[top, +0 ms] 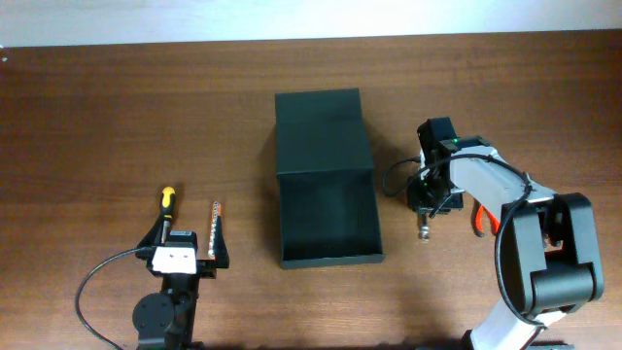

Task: Pack container
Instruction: 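Lift the chrome wrench with the right gripper over the green box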

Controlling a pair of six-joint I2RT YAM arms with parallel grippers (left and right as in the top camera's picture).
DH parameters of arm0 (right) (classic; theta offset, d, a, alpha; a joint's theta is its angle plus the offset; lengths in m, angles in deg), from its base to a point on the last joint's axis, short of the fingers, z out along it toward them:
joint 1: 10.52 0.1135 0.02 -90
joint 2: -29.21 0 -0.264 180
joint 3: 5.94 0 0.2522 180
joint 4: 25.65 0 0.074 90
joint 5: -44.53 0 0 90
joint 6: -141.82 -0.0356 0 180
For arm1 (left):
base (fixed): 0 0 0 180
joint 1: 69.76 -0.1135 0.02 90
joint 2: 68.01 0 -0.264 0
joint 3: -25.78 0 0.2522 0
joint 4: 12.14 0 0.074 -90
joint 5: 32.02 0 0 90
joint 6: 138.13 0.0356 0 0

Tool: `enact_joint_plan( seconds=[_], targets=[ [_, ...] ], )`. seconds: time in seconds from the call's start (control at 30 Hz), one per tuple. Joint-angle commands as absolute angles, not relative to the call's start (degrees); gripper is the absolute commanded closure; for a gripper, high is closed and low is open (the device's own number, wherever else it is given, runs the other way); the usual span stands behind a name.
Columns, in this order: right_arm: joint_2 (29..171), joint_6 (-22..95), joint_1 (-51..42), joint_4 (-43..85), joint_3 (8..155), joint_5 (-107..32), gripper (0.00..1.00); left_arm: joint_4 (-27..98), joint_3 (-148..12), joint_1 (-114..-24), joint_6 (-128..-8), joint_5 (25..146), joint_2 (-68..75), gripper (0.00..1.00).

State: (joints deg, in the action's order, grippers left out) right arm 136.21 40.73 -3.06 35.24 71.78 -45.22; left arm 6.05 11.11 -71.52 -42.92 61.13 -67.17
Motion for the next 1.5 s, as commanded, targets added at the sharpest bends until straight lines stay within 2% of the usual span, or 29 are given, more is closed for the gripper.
enact_joint_plan(
  seconds=[0.0, 0.33, 0.47, 0.67, 0.73, 0.9, 1.1, 1.2, 1.47],
  targets=[
    [138.25, 40.62, -2.82, 35.2, 71.34, -46.79, 0.89, 5.96, 11.52, -71.85, -41.8, 61.37, -67.61, 0.01],
    [138.22, 40.93, -2.82, 41.51, 76.61, -46.79, 0.96, 5.96, 11.52, -71.85, -41.8, 61.37, -67.61, 0.01],
    [138.22, 44.05, -2.82, 50.08, 86.91, -46.79, 0.96, 5.94, 11.52, -71.85, -41.8, 61.4, -67.61, 0.01],
    [138.22, 44.16, -2.31, 66.34, 110.49, -44.84, 0.96, 5.96, 11.52, -71.85, -41.8, 61.4, -67.61, 0.01],
    [138.22, 47.4, -1.66, 71.76, 118.9, -40.8, 0.96, 5.94, 11.52, -71.85, -41.8, 61.37, -67.61, 0.01],
    [137.85, 65.69, 4.26, 85.05, 133.66, -28.6, 0.96, 5.94, 11.52, -71.85, -41.8, 61.37, -67.61, 0.01],
    [137.81, 67.02, 13.31, 84.46, 132.96, -29.87, 0.96, 5.96, 11.52, -71.85, -41.8, 61.37, -67.61, 0.01],
    [138.49, 66.98, 19.08, 83.85, 131.1, -36.87, 0.96, 5.94, 11.52, -71.85, -41.8, 61.37, -67.61, 0.01],
    [138.57, 66.33, 25.29, 78.6, 122.71, -43.01, 0.96, 5.96, 11.52, -71.85, -41.8, 61.4, -67.61, 0.01]
  ],
)
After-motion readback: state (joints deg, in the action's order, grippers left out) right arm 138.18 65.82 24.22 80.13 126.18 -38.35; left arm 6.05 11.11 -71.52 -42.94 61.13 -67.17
